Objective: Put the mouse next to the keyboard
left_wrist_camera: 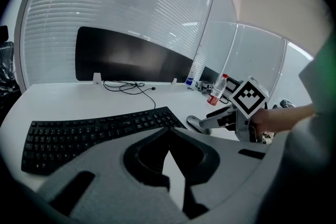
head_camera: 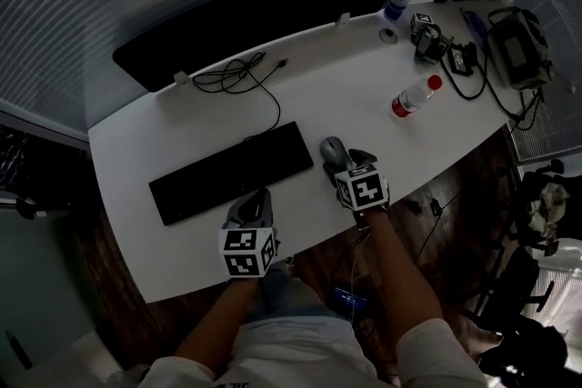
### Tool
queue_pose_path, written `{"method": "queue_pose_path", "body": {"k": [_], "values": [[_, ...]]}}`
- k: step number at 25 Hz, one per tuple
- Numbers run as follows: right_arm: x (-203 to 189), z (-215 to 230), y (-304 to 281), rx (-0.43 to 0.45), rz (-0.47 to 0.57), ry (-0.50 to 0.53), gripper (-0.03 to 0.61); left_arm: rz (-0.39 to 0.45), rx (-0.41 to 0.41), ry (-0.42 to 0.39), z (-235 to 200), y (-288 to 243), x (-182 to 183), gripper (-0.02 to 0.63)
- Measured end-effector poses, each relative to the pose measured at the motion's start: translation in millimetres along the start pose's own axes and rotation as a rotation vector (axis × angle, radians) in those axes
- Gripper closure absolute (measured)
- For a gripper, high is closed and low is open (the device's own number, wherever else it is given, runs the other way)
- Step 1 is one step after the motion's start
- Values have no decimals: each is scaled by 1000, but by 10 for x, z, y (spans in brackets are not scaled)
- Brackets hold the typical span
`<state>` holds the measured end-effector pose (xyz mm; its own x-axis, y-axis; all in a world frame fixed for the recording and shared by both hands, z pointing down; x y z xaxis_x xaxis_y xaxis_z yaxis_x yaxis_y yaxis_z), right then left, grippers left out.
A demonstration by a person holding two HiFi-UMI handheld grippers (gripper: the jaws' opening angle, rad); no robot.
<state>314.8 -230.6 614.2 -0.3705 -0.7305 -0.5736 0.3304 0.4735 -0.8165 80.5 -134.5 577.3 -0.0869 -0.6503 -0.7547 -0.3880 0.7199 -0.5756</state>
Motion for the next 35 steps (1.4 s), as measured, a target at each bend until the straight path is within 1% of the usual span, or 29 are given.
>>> {"method": "queue_pose_path", "body": {"k": [2,6,10,12,14,18,21,24,26,29,33,35], "values": [[5,-128,136,4,27,-16,300,8,-2,-6,14,48,41,612],[60,-467,488,-24,84,-19,420,19,2,-4,-26,223,146,612],[172,-863,771,-28,138,-14,536,36,11,-2,-106,493,246,612],[209,-1071,864,-15,154,-21,565,40,16,-5,-146,659,263,612],[255,-1276,933,0,167,-32,572,35,20,-14,-194,804,278,612],[312,-1765,1080,-26,190,-19,572,21,28,-8,-311,1179,241,612],[317,-2132,1146,-35,199,-16,573,31,45,-7,-469,1481,211,612],[270,-2453,1155,-11,208,-50,572,38,51,-16,-614,1669,189,612],[225,-2607,1167,3,210,-53,574,34,42,-23,-642,1738,159,612],[236,-2827,1208,33,198,-19,572,28,24,-40,-631,1822,84,612],[262,-2936,1222,29,199,-1,574,23,-3,-51,-633,1872,23,612],[281,-2949,1224,22,204,21,574,26,-3,-51,-662,1890,24,612]]}}
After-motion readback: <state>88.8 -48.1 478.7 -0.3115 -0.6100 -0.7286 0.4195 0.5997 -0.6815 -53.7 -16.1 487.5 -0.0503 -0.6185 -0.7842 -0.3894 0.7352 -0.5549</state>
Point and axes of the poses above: the fingertips, and each gripper's own axes: y backward along the fingers, z to its right, x out of its top, the point moved 8 cm from there along y, backward along the fingers, and after that the axes turned 2 degrees about y, right-handed, at the moved point
